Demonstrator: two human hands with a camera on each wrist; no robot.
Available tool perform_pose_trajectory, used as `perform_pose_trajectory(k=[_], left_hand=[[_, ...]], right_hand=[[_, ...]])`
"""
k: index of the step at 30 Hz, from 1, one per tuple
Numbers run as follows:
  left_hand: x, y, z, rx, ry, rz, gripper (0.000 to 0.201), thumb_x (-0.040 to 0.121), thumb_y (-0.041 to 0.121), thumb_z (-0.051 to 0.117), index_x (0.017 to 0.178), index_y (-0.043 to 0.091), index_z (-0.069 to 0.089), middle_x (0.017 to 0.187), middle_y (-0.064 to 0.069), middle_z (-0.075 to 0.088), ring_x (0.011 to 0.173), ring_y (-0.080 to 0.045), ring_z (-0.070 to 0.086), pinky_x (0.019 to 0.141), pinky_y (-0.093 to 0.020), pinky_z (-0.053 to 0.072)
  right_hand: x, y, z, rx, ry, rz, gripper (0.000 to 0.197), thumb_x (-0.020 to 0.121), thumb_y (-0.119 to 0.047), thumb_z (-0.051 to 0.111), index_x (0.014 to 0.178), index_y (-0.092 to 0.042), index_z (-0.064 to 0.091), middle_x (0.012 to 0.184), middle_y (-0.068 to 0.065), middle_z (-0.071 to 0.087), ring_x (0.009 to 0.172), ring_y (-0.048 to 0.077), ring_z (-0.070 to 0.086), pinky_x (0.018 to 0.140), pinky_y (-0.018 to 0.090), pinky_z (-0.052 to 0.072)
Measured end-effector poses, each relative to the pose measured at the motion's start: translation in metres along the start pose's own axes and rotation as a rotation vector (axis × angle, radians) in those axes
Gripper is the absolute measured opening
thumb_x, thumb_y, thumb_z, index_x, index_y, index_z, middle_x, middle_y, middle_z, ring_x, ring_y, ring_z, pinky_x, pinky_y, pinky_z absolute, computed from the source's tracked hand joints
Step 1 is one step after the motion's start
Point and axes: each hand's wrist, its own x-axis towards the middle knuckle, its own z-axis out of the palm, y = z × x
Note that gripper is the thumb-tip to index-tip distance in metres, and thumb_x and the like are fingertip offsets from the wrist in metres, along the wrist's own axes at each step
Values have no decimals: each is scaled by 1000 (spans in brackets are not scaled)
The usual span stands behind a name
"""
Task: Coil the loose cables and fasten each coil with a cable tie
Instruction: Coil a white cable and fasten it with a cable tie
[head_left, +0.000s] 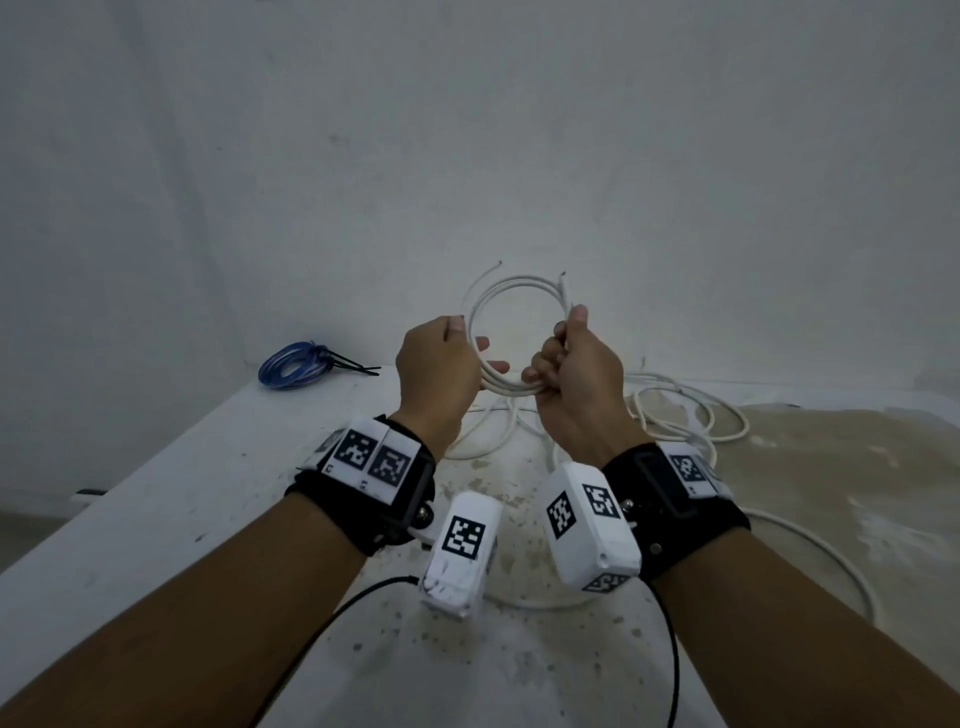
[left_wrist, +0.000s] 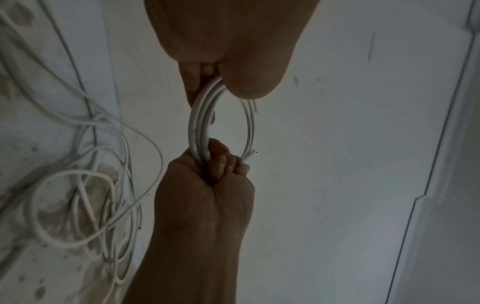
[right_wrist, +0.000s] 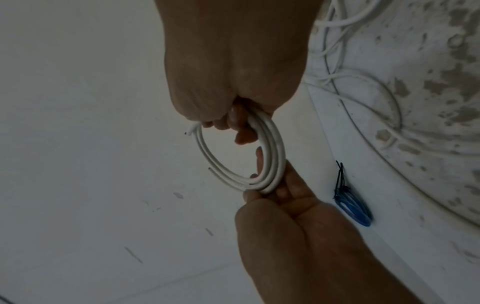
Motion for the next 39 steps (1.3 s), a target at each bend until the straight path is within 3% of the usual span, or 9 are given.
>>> perform_pose_trajectory(k=[4, 9, 12, 16, 19, 21, 26, 29, 39], left_hand=[[0, 0, -2, 57, 73, 126, 31, 103, 16, 38, 98, 5, 67, 92, -3, 74, 65, -17, 74, 71, -44, 62], [0, -2, 4, -131, 74, 34, 33, 103, 15, 38, 92, 6, 68, 96, -9, 72, 75, -17, 75, 77, -44, 61], [-3, -3, 9, -214, 71, -63, 31, 103, 20, 43, 94, 4, 67, 92, -10, 74, 68, -20, 74, 68, -39, 62], [1, 0, 9, -164, 180, -53, 31, 102, 21, 45, 84, 8, 66, 78, -2, 74, 46, -9, 58, 52, -26, 51], [5, 5, 4, -163, 215, -40, 29, 101, 19, 46, 80, 15, 65, 77, -1, 73, 43, -7, 52, 50, -26, 47], [5, 5, 3, -173, 195, -50, 29, 101, 17, 44, 86, 9, 67, 75, -2, 73, 42, -7, 54, 48, -24, 48], [-4, 2, 5, -161, 39, -38, 32, 105, 19, 34, 102, 2, 59, 86, -10, 75, 63, -21, 73, 60, -32, 60], [-8, 0, 6, -210, -7, -57, 27, 105, 19, 38, 99, 6, 60, 92, -12, 74, 71, -22, 75, 65, -35, 61], [6, 8, -3, -198, 90, -9, 30, 103, 19, 45, 79, 13, 63, 69, -4, 62, 43, -8, 47, 46, -23, 47]], right_hand=[[-1, 6, 0, -20, -2, -6, 38, 106, -38, 41, 75, -15, 45, 50, -3, 27, 37, 11, 24, 43, 23, 39], [-2, 14, 2, 83, 109, 1, 39, 105, -38, 42, 75, -14, 45, 49, -3, 29, 37, 11, 26, 45, 25, 41], [-2, 17, 4, 121, 135, 10, 39, 105, -38, 43, 75, -13, 46, 48, -3, 31, 38, 11, 27, 49, 26, 42], [-7, 19, -2, -3, -34, 8, 34, 105, -36, 45, 82, -11, 50, 50, -3, 39, 41, 11, 39, 57, 30, 53], [-10, 18, -7, -68, -110, -17, 32, 105, -31, 47, 82, -9, 51, 52, -2, 41, 43, 12, 41, 57, 33, 56], [-8, 17, -7, -79, -79, -33, 32, 105, -31, 47, 82, -9, 50, 51, -2, 37, 42, 12, 37, 53, 30, 54], [-1, 12, -2, -34, 87, -66, 33, 105, -30, 45, 81, -8, 49, 54, 0, 36, 39, 10, 36, 43, 24, 45], [2, 14, -1, -14, 115, -91, 33, 105, -30, 45, 83, -7, 50, 53, 0, 39, 40, 11, 38, 50, 28, 50], [-10, 9, -10, -17, -192, -5, 29, 105, -25, 47, 86, -4, 55, 60, 6, 53, 53, 19, 57, 66, 38, 58]])
